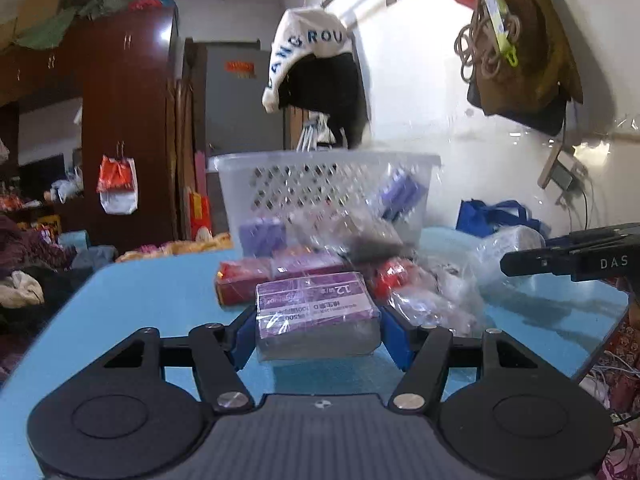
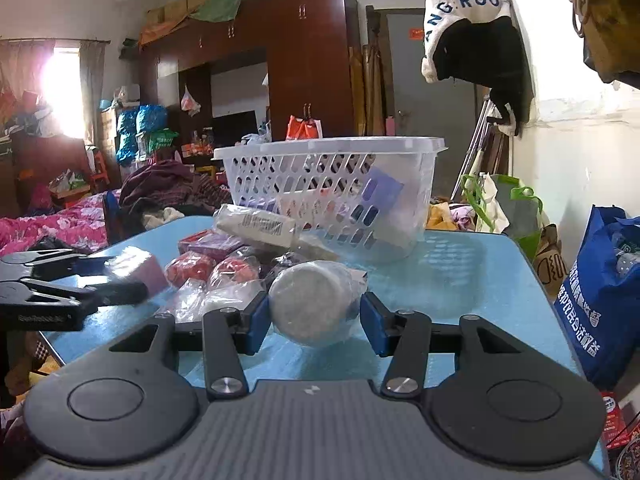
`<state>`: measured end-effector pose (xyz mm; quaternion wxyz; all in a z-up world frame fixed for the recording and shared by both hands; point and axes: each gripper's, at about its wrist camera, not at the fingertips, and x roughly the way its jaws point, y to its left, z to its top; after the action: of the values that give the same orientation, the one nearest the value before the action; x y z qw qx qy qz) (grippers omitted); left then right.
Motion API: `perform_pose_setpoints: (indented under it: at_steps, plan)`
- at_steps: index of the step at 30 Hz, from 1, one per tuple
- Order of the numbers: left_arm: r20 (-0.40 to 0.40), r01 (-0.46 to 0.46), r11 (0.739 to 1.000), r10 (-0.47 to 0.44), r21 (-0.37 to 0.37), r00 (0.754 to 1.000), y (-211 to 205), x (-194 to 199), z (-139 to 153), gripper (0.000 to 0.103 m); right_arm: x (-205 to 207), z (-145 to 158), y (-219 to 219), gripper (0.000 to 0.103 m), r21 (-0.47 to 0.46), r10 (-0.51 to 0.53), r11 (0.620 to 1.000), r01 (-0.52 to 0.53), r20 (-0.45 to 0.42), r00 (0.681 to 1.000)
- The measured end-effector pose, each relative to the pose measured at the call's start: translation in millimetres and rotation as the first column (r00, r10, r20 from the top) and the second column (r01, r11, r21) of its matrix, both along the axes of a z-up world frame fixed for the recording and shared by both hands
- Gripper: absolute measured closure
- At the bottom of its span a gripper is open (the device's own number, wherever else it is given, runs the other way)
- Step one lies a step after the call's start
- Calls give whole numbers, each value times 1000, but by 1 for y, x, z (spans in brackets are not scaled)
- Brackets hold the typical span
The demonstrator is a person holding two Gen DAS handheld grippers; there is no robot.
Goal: Organize objects
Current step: 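Grasp purple wrapped box with left gripper while right grasps clear bag with white roll, then carry both held items over the white basket and open both grippers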
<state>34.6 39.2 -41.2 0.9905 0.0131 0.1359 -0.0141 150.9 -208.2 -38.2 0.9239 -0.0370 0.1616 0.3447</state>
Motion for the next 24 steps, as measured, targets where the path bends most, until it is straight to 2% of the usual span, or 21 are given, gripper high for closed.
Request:
perform_pose_setpoints:
  at_steps: [7, 16, 24]
  plan:
    - [26, -14, 1000, 14, 13, 1000, 5, -1, 6, 36, -1, 1, 0, 51, 7, -4, 1000, 3, 20, 1000]
    - [29, -22, 999, 23, -25, 999, 13, -1, 7, 36, -7, 4, -1, 51, 43, -18, 999, 15, 64, 998]
    - [80, -33, 998, 38, -59, 996, 24, -5, 23, 36, -9, 13, 5, 51, 73, 1, 997, -7, 85, 996]
